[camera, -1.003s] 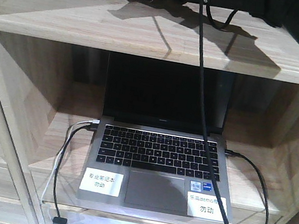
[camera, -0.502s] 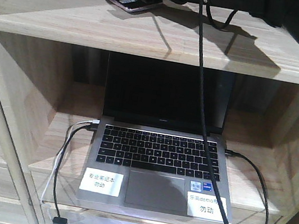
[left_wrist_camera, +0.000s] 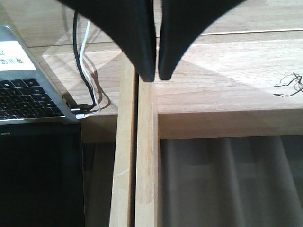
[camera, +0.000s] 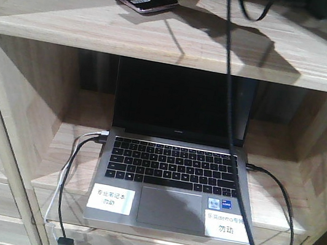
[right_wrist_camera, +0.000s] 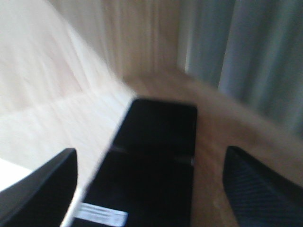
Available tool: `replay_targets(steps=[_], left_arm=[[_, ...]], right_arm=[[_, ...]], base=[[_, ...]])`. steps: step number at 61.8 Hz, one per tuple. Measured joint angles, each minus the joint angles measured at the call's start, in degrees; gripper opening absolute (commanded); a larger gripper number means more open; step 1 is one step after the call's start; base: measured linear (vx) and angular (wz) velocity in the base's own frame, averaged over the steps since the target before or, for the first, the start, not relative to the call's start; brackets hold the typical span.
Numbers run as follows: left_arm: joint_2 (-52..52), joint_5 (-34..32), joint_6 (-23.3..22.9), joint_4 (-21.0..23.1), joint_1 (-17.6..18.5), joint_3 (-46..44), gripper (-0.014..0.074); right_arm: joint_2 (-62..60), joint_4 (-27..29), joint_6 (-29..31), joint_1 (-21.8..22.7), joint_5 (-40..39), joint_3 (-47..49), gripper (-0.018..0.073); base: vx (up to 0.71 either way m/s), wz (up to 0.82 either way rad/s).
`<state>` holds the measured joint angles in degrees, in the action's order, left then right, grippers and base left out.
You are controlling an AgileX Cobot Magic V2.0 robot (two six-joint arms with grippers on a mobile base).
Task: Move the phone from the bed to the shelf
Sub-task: 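Open the right gripper to release the phone and withdraw it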
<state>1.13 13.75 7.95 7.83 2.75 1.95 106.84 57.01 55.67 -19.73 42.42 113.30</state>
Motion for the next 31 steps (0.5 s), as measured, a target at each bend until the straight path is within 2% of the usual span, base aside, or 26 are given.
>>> replay_targets(steps=[9, 18, 25, 31], left_arm=[[0.00, 0.00, 0.00, 0.00, 0.00, 0.00, 0.0001], [0.00, 0.00, 0.00, 0.00, 0.00, 0.00, 0.0001], [0.00, 0.00, 0.00, 0.00, 0.00, 0.00, 0.0001], [0.00, 0.00, 0.00, 0.00, 0.00, 0.00, 0.0001]], right_arm=[[-2.31, -0.76, -1.97, 0.00, 1.82, 0.00, 0.0527], [-4.39, -3.81, -4.83, 0.00, 4.32, 0.00, 0.0465], [-5.91, -6.88, -7.45, 0.00, 7.01, 0.00, 0.0368], [-7.00, -9.28, -10.84, 0.00, 8.95, 0.00, 0.0237]], base=[[0.00, 0.00], [0.00, 0.00], [0.00, 0.00], [0.00, 0.00]])
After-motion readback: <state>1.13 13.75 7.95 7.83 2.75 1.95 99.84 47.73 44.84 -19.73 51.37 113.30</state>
